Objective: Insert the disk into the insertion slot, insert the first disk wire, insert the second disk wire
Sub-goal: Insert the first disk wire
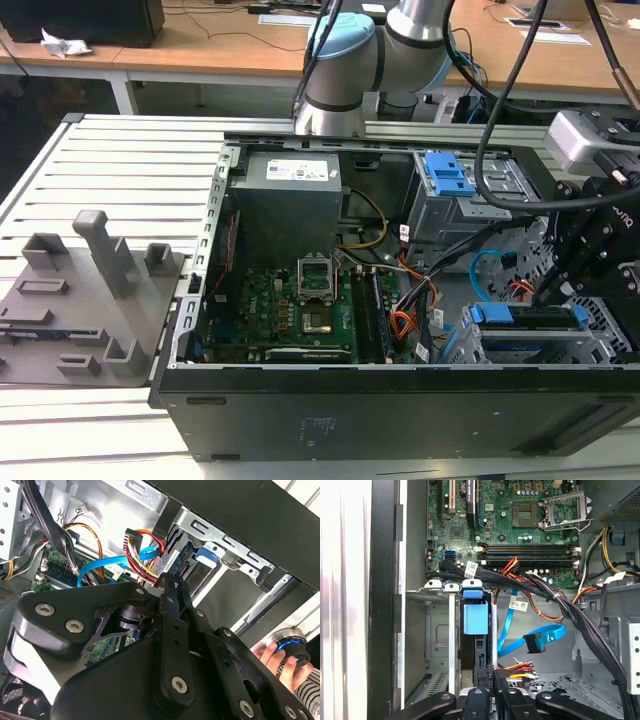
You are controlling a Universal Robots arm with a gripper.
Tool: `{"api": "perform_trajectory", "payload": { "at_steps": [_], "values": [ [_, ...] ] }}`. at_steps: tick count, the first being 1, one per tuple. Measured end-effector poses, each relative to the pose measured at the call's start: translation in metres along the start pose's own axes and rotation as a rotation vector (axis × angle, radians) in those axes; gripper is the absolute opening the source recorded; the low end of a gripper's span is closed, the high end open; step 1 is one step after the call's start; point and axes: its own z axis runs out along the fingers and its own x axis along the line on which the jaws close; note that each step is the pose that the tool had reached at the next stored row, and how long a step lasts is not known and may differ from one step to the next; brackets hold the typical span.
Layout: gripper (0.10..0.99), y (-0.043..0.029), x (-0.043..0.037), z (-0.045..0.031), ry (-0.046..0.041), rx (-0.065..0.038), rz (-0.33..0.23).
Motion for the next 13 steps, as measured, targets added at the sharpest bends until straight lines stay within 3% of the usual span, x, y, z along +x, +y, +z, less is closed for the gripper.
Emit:
{"api": "perform_trajectory", "payload": {
  "at_steps": [13],
  "values": [
    [0.165, -0.0004, 0.0091, 0.0005, 0.0002, 0.000, 0.000]
  ]
}}
